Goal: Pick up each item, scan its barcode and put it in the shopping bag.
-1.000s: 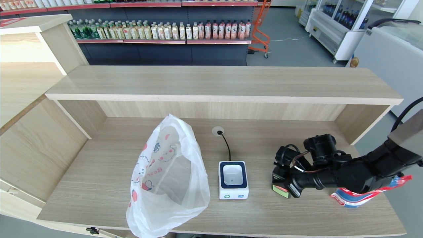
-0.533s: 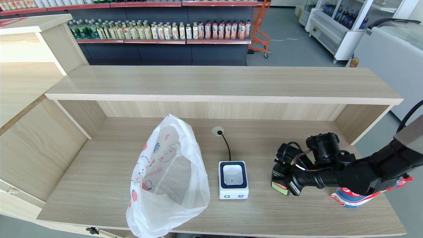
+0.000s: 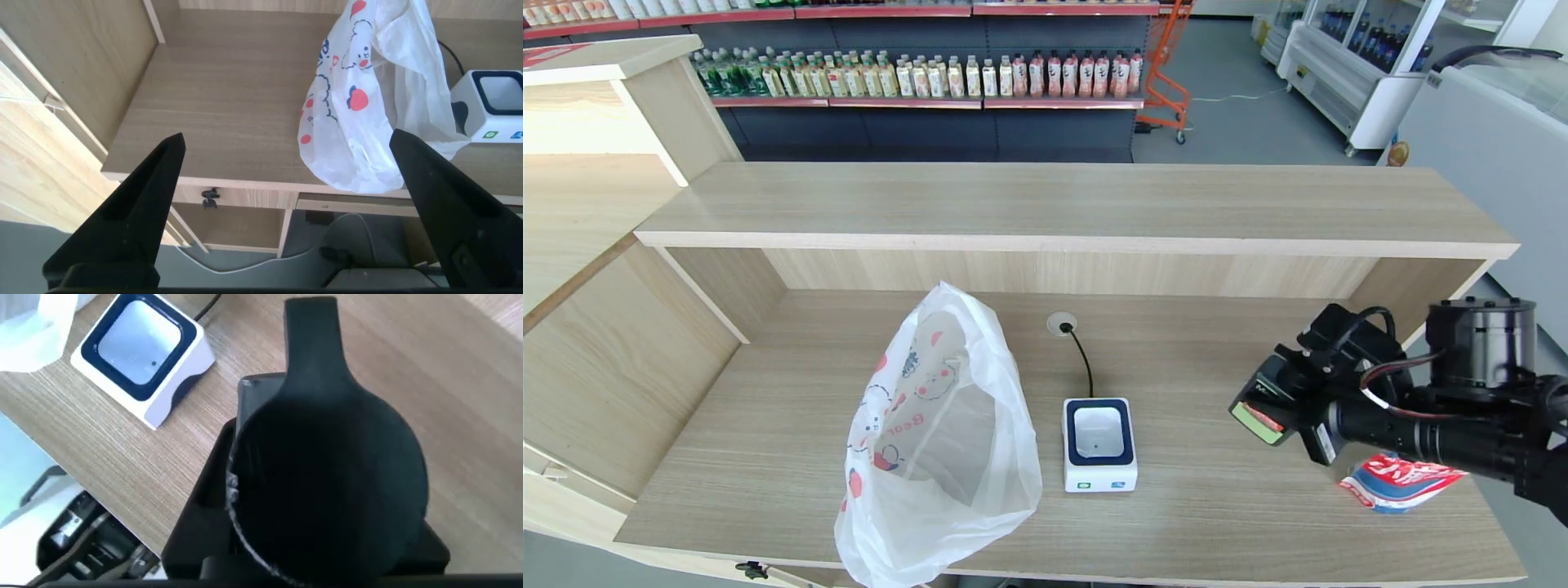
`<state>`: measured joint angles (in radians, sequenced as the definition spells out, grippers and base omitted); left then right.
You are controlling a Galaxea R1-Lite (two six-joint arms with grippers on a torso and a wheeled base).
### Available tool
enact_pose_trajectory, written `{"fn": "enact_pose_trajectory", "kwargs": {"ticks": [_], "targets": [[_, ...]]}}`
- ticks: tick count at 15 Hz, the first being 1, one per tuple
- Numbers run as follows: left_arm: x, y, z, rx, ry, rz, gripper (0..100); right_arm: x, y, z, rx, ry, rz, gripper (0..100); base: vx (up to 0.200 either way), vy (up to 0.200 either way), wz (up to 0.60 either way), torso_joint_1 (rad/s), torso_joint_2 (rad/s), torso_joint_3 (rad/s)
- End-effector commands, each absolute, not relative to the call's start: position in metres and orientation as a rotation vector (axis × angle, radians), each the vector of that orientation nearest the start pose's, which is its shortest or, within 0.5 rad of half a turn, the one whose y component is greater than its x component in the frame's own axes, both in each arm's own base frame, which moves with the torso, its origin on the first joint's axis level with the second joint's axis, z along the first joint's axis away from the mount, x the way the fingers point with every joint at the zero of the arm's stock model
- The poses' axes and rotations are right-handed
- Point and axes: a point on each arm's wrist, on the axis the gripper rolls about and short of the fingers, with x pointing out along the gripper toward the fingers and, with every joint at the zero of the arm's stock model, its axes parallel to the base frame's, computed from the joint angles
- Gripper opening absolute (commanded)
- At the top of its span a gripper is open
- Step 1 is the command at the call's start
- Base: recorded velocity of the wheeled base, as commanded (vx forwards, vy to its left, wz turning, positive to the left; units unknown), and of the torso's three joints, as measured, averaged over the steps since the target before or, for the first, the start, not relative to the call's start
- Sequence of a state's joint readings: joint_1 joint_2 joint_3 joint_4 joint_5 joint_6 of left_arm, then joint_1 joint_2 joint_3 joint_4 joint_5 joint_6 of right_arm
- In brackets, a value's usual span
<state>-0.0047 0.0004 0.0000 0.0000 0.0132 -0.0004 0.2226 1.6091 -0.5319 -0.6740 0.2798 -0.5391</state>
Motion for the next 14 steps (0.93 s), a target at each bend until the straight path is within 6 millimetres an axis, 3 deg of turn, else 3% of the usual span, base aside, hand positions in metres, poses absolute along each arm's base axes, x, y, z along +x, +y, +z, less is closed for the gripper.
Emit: {"fn": "enact_pose_trajectory", "kwargs": {"ticks": [1,3,5,8,11,14], "targets": [[-0.023,0.000,0.075,0.000,0.000,0.009,100,0.212,0.051,0.161,-0.730,0.042,0.598,0,0.000,0.000,0.00,0.000,0.00,0.000],[-0.023,0.000,0.075,0.000,0.000,0.009,100,0.212,0.050,0.164,-0.971,-0.153,0.748,0,0.000,0.000,0.00,0.000,0.00,0.000],[-0.023,0.000,0.075,0.000,0.000,0.009,100,0.210,0.048,0.160,-1.319,-0.395,0.844,0,0.000,0.000,0.00,0.000,0.00,0.000],[-0.023,0.000,0.075,-0.002,0.000,0.009,100,0.201,0.063,0.140,-1.664,-0.704,1.088,0,0.000,0.000,0.00,0.000,0.00,0.000],[-0.023,0.000,0.075,0.000,0.000,0.009,100,0.195,0.088,0.124,-1.812,-0.930,1.225,0,0.000,0.000,0.00,0.000,0.00,0.000],[-0.023,0.000,0.075,0.000,0.000,0.009,100,0.190,0.122,0.112,-1.801,-1.207,1.324,0,0.000,0.000,0.00,0.000,0.00,0.000]]}}
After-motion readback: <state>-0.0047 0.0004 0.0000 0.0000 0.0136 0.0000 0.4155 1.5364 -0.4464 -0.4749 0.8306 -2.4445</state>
